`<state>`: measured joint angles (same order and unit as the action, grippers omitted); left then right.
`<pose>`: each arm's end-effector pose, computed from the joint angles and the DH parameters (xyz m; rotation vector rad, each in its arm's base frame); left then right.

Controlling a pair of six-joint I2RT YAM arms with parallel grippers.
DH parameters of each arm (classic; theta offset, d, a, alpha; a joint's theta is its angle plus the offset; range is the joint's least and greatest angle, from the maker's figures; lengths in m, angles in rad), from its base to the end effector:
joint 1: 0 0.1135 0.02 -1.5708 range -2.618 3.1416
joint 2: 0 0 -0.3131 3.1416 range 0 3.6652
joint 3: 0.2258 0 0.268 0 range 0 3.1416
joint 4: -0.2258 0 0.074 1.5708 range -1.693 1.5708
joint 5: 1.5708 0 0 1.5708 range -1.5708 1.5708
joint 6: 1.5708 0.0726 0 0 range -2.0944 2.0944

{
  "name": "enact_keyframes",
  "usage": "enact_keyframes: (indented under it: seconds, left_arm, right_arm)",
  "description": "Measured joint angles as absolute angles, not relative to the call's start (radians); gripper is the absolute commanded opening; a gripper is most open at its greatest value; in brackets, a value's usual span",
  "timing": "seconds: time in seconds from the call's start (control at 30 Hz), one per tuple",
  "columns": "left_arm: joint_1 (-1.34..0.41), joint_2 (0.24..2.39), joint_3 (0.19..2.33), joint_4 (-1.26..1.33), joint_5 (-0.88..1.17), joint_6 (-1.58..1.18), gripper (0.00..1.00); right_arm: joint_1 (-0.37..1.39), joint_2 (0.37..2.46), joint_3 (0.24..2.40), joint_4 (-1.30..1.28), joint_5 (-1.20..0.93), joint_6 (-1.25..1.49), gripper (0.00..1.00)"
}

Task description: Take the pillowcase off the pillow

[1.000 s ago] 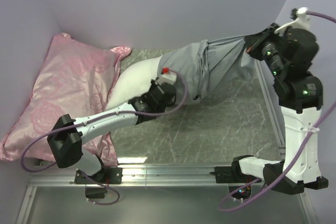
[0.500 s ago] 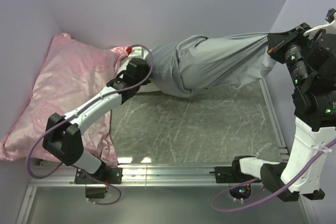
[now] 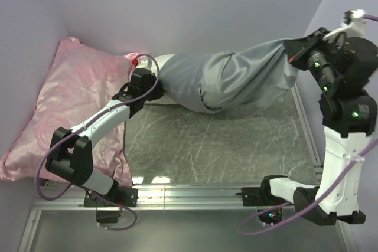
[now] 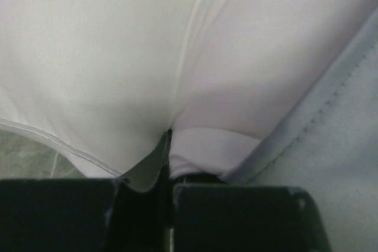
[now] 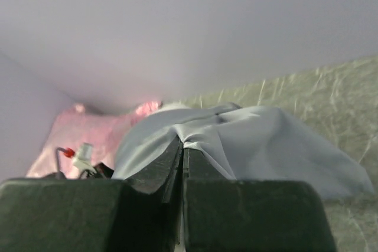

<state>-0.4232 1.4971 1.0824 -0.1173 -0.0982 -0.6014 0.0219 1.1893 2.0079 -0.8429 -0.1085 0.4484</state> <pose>0.3551 -0.1521 0.3012 -0.2504 2.1271 -0.5084 0.1840 0.0119 0.6323 0.2575 1.5927 0.4514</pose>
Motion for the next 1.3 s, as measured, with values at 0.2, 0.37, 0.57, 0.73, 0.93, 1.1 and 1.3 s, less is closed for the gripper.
enact_keyframes:
  seconds: [0.2,0.37,0.57,0.73,0.93,1.1,1.3]
  left_arm:
    - [-0.409,1.432,1.029,-0.149,-0.047,-0.612,0.00]
    - [-0.406,1.413,1.027,-0.178,-0.019,-0.614,0.00]
    - [-0.404,1.443,1.090,-0.252,-0.011,-0.613,0.00]
    - [-0.402,1.521,1.219,-0.299,-0.013,-0.613,0.00]
    - [-0.398,1.593,1.311,-0.334,-0.012,-0.613,0.00]
    - [-0.392,1.634,1.367,-0.362,-0.006,-0.613,0.00]
    - [-0.391,1.638,1.388,-0.386,-0.004,-0.609,0.01]
  right_arm:
    - [0.143,1.279,1.739,-0.702,-0.147,0.413,0.03]
    - [0.183,1.438,1.526,-0.634,-0.150,0.411,0.14]
    - [0.185,1.472,1.427,-0.590,-0.125,0.424,0.60]
    - [0.165,1.335,1.365,-0.535,-0.077,0.443,0.89]
    - [-0.038,1.123,1.209,-0.421,-0.132,0.504,0.93]
    - [-0.105,1.006,1.005,-0.349,-0.184,0.568,0.96]
    - [-0.245,1.010,0.892,-0.290,-0.286,0.635,0.94]
